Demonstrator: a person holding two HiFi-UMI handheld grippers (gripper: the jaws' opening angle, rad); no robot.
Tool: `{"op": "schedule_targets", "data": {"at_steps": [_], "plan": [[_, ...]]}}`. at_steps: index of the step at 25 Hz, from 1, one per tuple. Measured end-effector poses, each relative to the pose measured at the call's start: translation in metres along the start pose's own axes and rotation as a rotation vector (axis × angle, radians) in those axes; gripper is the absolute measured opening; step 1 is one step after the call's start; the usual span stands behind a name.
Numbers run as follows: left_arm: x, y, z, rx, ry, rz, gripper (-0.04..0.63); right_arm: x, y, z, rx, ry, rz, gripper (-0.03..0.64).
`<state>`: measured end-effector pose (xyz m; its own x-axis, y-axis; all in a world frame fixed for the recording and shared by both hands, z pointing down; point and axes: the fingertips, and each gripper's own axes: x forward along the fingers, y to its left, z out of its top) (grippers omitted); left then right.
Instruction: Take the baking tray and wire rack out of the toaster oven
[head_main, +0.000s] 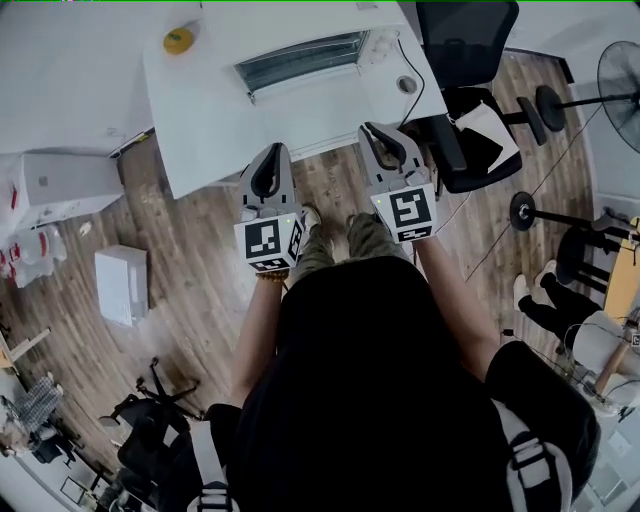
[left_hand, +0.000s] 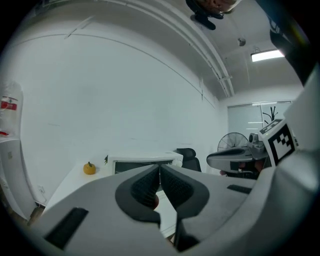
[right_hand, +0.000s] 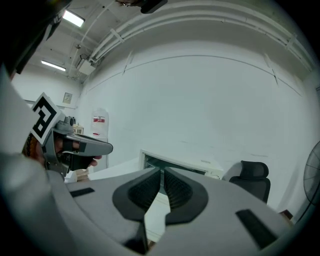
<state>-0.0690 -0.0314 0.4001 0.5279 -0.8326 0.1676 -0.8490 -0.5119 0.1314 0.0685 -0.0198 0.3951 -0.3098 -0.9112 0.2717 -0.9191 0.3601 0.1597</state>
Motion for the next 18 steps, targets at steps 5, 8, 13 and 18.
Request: {"op": "schedule_targets", "data": {"at_steps": [5, 8, 13, 18], "plan": [[0.006, 0.009, -0.001, -0.005, 0.013, -0.032, 0.029, -0.001, -0.016, -0.010, 0.038, 0.013, -0.004, 0.032], [0.013, 0.015, -0.001, -0.003, 0.024, -0.038, 0.029, 0.006, -0.027, -0.015, 0.034, 0.029, -0.015, 0.032], [0.030, 0.027, -0.003, -0.016, 0.054, -0.041, 0.029, 0.028, -0.031, -0.015, 0.042, 0.027, -0.006, 0.032], [0.055, 0.026, -0.010, -0.045, 0.099, -0.079, 0.029, 0.047, -0.041, -0.020, 0.058, 0.024, 0.003, 0.032]]}}
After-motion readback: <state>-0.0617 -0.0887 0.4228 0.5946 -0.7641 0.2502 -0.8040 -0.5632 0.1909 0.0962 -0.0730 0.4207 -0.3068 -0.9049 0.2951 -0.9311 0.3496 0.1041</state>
